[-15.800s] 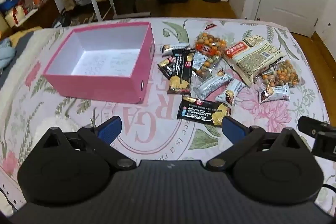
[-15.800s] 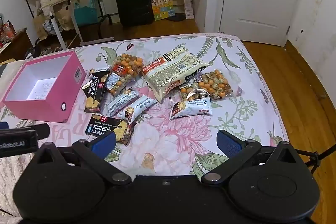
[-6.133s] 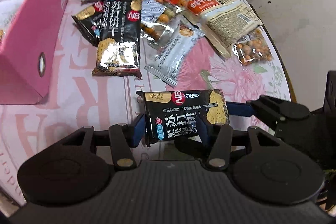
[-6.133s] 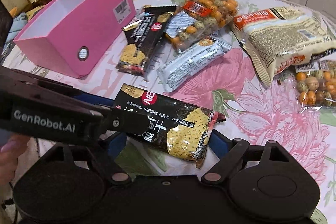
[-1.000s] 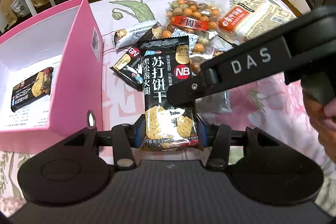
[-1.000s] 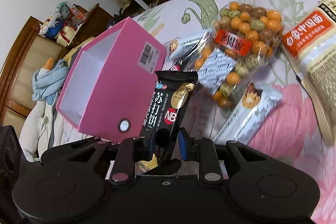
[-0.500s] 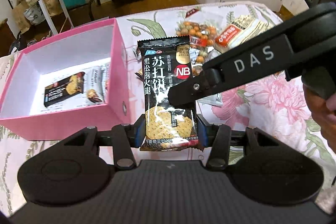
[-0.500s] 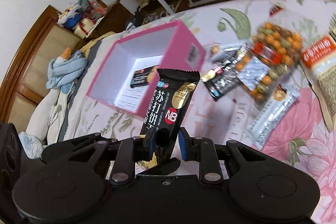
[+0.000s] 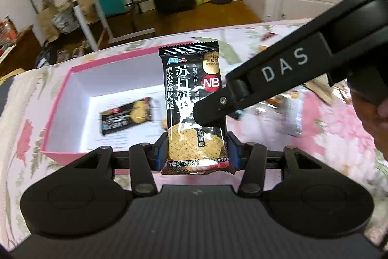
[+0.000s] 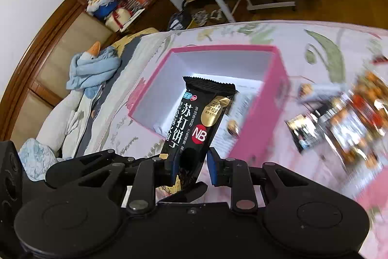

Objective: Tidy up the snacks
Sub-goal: 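Carry both black packs into the pink box and open both tools, then reach both tools toward the bag of coated peanuts, then grasp the red-labelled coated-peanut bag with the left tool while the right tool grasps it too, then carry the peanut bag into the pink box and open both tools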

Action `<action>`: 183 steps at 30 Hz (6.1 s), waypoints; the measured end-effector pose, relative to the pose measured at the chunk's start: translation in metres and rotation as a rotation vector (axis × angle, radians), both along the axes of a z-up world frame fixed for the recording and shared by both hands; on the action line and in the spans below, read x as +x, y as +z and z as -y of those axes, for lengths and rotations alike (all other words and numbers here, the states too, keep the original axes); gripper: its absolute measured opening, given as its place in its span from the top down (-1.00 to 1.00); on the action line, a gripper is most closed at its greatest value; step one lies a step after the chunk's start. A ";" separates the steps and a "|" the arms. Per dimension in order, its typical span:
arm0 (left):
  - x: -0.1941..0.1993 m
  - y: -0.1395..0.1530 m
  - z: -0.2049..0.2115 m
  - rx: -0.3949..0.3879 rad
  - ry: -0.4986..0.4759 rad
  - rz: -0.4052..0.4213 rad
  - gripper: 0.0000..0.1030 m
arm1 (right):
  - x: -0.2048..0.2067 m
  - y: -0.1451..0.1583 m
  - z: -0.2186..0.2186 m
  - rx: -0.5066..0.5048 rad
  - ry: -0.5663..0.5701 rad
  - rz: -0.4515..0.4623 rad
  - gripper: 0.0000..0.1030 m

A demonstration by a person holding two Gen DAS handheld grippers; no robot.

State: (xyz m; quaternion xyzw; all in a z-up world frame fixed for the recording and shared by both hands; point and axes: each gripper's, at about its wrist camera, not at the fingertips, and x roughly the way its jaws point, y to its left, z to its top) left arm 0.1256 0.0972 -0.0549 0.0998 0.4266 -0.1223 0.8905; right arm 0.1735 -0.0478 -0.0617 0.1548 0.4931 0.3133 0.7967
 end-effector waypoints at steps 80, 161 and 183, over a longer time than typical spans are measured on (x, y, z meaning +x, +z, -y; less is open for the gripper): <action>0.186 -0.105 0.149 -0.221 -0.079 -0.128 0.02 | 0.033 -0.116 0.152 -0.255 -0.247 0.145 -0.39; 0.025 0.050 -0.031 -0.347 -0.038 -0.233 -0.20 | -0.058 0.043 0.001 -0.302 0.168 0.337 -0.40; 0.147 -0.057 -0.160 -0.320 0.348 -0.313 -0.29 | 0.088 -0.056 -0.130 -0.231 0.310 0.164 -0.26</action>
